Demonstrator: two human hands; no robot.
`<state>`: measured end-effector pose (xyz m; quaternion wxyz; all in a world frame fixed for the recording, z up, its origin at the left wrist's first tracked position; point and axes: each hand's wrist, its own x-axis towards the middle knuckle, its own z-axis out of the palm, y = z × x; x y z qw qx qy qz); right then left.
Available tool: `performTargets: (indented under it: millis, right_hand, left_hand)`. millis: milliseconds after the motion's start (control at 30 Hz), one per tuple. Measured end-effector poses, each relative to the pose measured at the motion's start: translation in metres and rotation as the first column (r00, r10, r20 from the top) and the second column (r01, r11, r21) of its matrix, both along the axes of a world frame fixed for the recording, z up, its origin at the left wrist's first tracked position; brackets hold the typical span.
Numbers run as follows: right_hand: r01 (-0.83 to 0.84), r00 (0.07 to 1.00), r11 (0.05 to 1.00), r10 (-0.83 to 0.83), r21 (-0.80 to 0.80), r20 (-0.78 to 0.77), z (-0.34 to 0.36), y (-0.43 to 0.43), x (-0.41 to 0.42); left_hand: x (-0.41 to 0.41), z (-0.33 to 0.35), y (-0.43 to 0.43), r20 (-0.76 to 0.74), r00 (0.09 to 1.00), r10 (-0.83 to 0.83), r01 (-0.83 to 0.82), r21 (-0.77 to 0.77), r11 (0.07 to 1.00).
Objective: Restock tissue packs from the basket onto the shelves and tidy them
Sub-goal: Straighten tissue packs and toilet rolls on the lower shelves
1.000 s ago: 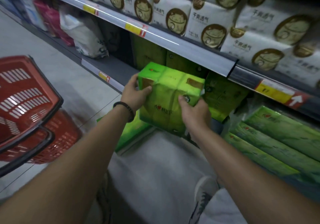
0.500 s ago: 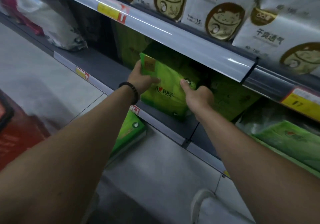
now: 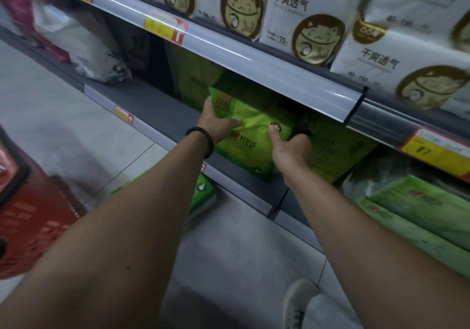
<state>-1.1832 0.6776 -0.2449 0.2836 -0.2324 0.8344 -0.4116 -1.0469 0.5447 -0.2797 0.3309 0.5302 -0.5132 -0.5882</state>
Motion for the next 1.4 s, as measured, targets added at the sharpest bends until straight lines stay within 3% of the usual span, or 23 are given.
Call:
performTargets:
  millis: [133, 200, 267, 333, 400, 500, 567, 633, 833, 967, 1100, 1233, 1333, 1400]
  right_hand:
    - [0.047, 0.970, 0.996, -0.063, 0.074, 0.233, 0.002, 0.000, 0.028]
    - [-0.186, 0.920, 0.954, 0.085, 0.235, 0.382, 0.001, 0.003, 0.052]
    - [-0.443, 0.846, 0.826, 0.258, 0.348, 0.467, 0.002, 0.013, 0.087]
    - [-0.604, 0.793, 0.695, 0.473, 0.391, 0.384, -0.004, 0.019, 0.120]
    - [-0.663, 0.744, 0.627, 0.612, 0.409, 0.268, -0.013, 0.024, 0.148]
    - [-0.664, 0.747, 0.630, 0.579, 0.403, 0.326, -0.034, 0.028, 0.179]
    - [-0.637, 0.766, 0.665, 0.486, 0.391, 0.421, -0.053, 0.028, 0.194]
    - [-0.593, 0.777, 0.715, 0.387, 0.370, 0.497, -0.077, 0.024, 0.208]
    - [-0.486, 0.767, 0.793, 0.187, 0.366, 0.614, -0.128, 0.006, 0.236]
    - [-0.450, 0.721, 0.821, 0.101, 0.353, 0.685, -0.159, -0.005, 0.249]
    - [-0.378, 0.723, 0.875, 0.076, 0.301, 0.686, -0.200, -0.011, 0.266]
    - [-0.350, 0.736, 0.866, 0.018, 0.357, 0.677, -0.229, -0.004, 0.275]
    - [-0.336, 0.709, 0.869, -0.021, 0.364, 0.705, -0.243, -0.001, 0.282]
    - [-0.277, 0.738, 0.898, -0.030, 0.343, 0.675, -0.248, -0.002, 0.287]
  left_hand:
    - [0.017, 0.012, 0.001, 0.098, 0.990, 0.104, -0.108, 0.040, 0.993]
    - [0.032, 0.025, 0.016, 0.228, 0.967, 0.115, -0.131, 0.058, 0.990]
    - [0.056, 0.033, 0.033, 0.377, 0.926, -0.007, -0.033, 0.100, 0.994]
    - [0.086, 0.042, 0.048, 0.528, 0.820, -0.221, 0.137, 0.193, 0.972]
    - [0.120, 0.051, 0.062, 0.641, 0.653, -0.403, 0.272, 0.298, 0.915]
    - [0.170, 0.046, 0.072, 0.782, 0.393, -0.484, 0.351, 0.359, 0.865]
    - [0.200, 0.027, 0.073, 0.827, 0.320, -0.463, 0.348, 0.352, 0.869]
    - [0.229, -0.003, 0.069, 0.827, 0.328, -0.456, 0.301, 0.365, 0.881]
    - [0.276, -0.109, 0.034, 0.803, 0.467, -0.369, 0.181, 0.322, 0.929]
    - [0.279, -0.166, 0.020, 0.764, 0.628, -0.148, 0.018, 0.176, 0.984]
    - [0.279, -0.206, 0.019, 0.755, 0.654, 0.040, -0.134, 0.064, 0.989]
    - [0.296, -0.238, 0.024, 0.629, 0.771, 0.102, -0.183, 0.066, 0.981]
    - [0.315, -0.257, 0.025, 0.381, 0.906, 0.186, -0.265, 0.166, 0.950]
    - [0.320, -0.262, 0.031, 0.261, 0.939, 0.225, -0.277, 0.183, 0.943]
